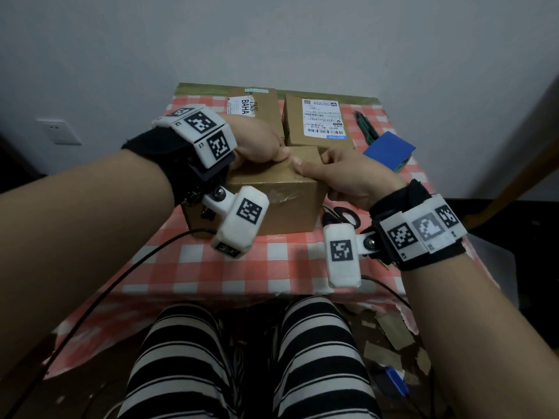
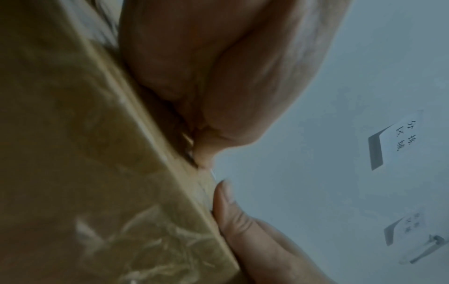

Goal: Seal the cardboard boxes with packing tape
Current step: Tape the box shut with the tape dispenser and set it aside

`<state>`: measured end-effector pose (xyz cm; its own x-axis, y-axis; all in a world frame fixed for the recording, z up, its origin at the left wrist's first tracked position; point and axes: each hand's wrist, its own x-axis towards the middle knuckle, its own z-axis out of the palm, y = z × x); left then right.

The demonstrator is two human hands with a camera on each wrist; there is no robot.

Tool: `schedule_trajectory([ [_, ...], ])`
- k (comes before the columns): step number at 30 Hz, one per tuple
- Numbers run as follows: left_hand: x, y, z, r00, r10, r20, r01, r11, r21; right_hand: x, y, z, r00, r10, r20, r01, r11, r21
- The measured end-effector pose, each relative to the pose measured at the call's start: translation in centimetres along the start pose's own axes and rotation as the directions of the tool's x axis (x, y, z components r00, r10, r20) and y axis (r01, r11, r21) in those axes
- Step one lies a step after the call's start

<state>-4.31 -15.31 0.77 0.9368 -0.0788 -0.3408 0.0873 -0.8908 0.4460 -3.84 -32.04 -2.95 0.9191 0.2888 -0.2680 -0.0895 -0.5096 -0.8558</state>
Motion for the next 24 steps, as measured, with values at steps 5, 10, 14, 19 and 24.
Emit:
schedule_trajectory([
  [5, -0.1, -0.3, -0.2, 0.988, -0.054, 0.145, 0.065, 0.995, -0.072, 0.0, -0.3, -0.5, 0.997, 0.059, 0.058, -0.062, 0.997, 0.051],
  [10, -0.5, 0.1, 0.0, 0.982, -0.081, 0.168, 0.113, 0.975, -0.191, -0.7, -0.9, -1.1, 0.993, 0.095, 0.071, -0.103, 0.986, 0.129],
  [14, -0.5, 0.0, 0.1, 0.998, -0.034, 0.049, 0.037, 0.997, -0.061, -1.0, 0.0, -1.7, 0.971, 0.24, -0.004, -0.231, 0.936, 0.266],
  [19, -1.2, 0.3, 0.2, 1.0, -0.004, -0.02, 0.005, 0.999, 0.049, -0.6, 1.7, -1.6, 0.923, 0.384, -0.037, -0.378, 0.919, 0.108],
  [24, -1.4, 0.3, 0.1, 0.993, -0.038, 0.111, 0.039, 0.999, -0.009, 0.1, 2.5, -0.9, 0.929, 0.334, -0.157, -0.362, 0.906, -0.219],
])
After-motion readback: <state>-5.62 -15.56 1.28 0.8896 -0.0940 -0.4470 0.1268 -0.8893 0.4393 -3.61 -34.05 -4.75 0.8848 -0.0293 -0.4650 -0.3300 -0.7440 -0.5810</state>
